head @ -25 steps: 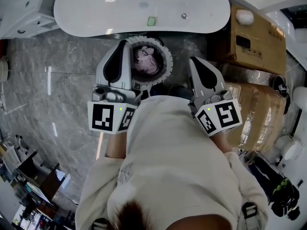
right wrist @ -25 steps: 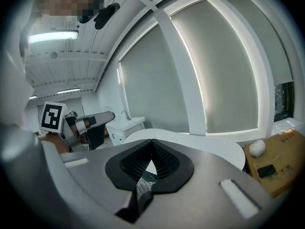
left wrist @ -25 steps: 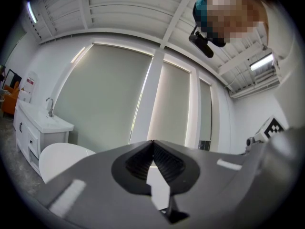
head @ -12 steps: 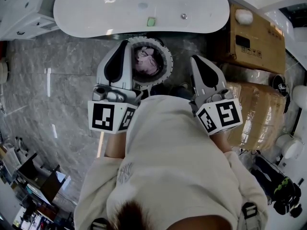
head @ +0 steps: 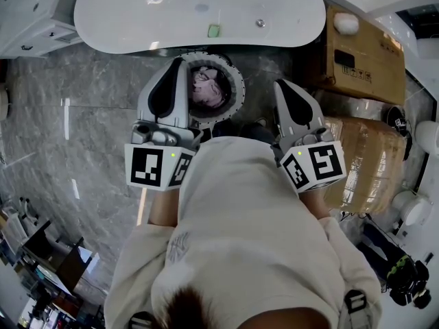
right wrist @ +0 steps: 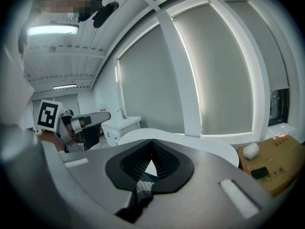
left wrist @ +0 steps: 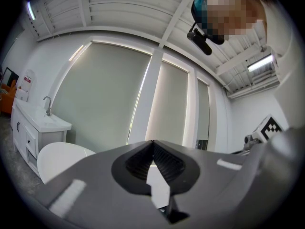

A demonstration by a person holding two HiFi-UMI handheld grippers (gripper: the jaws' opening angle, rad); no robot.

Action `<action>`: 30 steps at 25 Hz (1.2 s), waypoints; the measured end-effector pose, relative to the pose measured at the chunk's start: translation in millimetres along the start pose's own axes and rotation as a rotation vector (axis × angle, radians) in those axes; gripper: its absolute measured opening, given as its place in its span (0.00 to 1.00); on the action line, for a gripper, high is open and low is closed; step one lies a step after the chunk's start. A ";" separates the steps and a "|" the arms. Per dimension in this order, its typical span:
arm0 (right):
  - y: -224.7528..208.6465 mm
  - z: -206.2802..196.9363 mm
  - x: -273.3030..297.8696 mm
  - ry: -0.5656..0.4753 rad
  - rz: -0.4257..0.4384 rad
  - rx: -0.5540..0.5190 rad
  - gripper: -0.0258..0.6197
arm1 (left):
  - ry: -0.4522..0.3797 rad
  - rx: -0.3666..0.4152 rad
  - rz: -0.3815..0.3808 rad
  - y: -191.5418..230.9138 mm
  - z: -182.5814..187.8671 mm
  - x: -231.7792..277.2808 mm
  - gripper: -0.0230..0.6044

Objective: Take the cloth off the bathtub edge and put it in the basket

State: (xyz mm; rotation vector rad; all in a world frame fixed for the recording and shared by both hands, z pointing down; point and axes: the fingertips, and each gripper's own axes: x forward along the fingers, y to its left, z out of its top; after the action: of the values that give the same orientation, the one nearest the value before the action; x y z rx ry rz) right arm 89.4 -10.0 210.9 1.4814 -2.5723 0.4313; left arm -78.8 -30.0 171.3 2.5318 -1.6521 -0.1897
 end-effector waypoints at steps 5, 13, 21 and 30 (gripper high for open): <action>-4.3 -2.3 -2.4 0.000 -0.008 0.005 0.04 | 0.004 0.000 -0.001 -2.8 -3.2 0.5 0.05; -6.8 -4.6 -8.8 0.002 -0.027 0.013 0.04 | 0.006 0.004 -0.009 -5.2 -1.6 -1.6 0.05; -9.7 -7.6 -17.1 0.002 -0.035 0.016 0.04 | 0.001 0.009 -0.017 -12.9 -1.4 -4.3 0.05; -5.9 -11.1 -20.2 0.005 -0.039 0.014 0.04 | 0.001 0.007 -0.016 -11.0 -2.1 -9.3 0.05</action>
State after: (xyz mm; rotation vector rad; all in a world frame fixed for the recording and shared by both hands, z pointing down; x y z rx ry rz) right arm 104.4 7.4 217.2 1.5307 -2.5370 0.4485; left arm -72.2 -17.1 172.0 2.5505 -1.6355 -0.1842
